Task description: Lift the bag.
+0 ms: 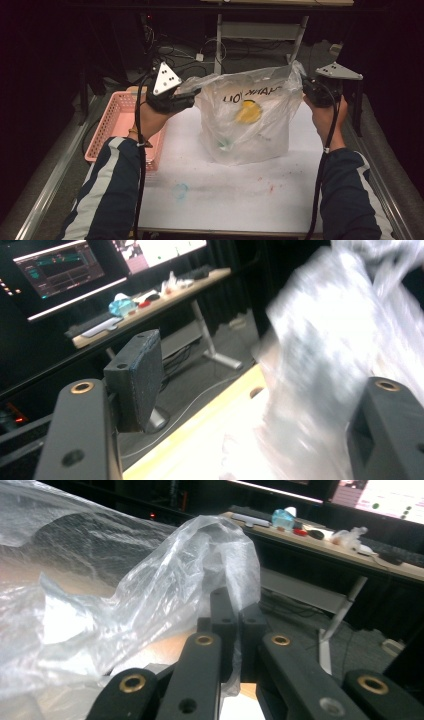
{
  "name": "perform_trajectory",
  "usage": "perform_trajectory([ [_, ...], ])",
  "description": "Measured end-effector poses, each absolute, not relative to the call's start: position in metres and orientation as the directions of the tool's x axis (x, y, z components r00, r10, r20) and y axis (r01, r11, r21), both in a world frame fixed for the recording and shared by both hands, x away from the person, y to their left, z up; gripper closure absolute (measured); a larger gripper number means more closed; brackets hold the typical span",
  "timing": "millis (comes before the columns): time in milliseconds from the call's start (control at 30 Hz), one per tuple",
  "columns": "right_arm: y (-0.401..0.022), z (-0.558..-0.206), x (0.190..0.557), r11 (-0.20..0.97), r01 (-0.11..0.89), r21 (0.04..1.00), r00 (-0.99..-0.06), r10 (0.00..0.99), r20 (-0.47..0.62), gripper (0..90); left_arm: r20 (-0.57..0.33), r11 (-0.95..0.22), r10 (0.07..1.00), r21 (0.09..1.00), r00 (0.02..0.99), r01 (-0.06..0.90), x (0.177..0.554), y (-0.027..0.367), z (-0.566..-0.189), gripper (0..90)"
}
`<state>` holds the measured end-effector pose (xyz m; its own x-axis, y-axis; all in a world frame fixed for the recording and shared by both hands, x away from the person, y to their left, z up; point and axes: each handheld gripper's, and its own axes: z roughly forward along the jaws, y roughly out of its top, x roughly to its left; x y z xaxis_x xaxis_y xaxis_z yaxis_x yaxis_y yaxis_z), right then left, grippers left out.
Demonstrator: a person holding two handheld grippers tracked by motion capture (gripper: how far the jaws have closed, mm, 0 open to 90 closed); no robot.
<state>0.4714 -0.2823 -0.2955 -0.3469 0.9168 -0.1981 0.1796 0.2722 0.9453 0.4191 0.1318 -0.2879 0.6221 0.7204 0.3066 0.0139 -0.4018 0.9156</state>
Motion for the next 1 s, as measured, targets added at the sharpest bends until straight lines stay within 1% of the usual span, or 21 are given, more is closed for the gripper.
perform_trajectory([
  [67,-0.284,-0.296,0.473,0.273,0.187,0.944,-0.33,0.922,-0.201,90.0,0.312,-0.406,0.717,0.914,0.623,0.01,0.416,0.132,-0.294,29.3],
  [167,-0.286,-0.297,0.475,0.27,0.199,0.942,-0.316,0.928,-0.199,90.0,0.318,-0.411,0.716,0.912,0.622,0.007,0.413,0.132,-0.304,29.1],
  [233,-0.288,-0.299,0.476,0.269,0.207,0.941,-0.304,0.931,-0.2,90.0,0.331,-0.434,0.712,0.901,0.619,0.017,0.412,0.131,-0.31,26.7],
  [333,-0.292,-0.3,0.478,0.259,0.212,0.942,-0.292,0.937,-0.191,90.0,0.331,-0.447,0.711,0.894,0.62,0.036,0.415,0.133,-0.319,26.8],
  [433,-0.294,-0.301,0.477,0.238,0.215,0.947,-0.316,0.935,-0.163,89.1,0.311,-0.427,0.72,0.903,0.621,0.042,0.414,0.136,-0.322,26.7],
  [533,-0.293,-0.3,0.473,0.233,0.201,0.951,-0.33,0.931,-0.159,79.3,0.311,-0.422,0.722,0.906,0.618,0.038,0.411,0.137,-0.324,25.0],
  [600,-0.292,-0.299,0.469,0.233,0.185,0.955,-0.336,0.928,-0.161,66.0,0.315,-0.421,0.727,0.906,0.61,0.034,0.409,0.138,-0.326,24.9],
  [667,-0.291,-0.298,0.464,0.233,0.17,0.958,-0.322,0.932,-0.169,58.0,0.315,-0.419,0.728,0.908,0.609,0.031,0.407,0.14,-0.329,24.9],
  [733,-0.292,-0.296,0.459,0.228,0.148,0.962,-0.341,0.925,-0.167,48.9,0.315,-0.415,0.731,0.91,0.605,0.028,0.404,0.142,-0.332,24.8],
  [867,-0.295,-0.292,0.44,0.224,0.098,0.97,-0.357,0.917,-0.176,40.0,0.306,-0.404,0.738,0.914,0.602,0.031,0.397,0.15,-0.337,24.9],
  [1000,-0.294,-0.29,0.424,0.246,0.063,0.967,-0.373,0.905,-0.206,36.2,0.303,-0.404,0.741,0.914,0.599,0.038,0.39,0.157,-0.341,24.8],
])
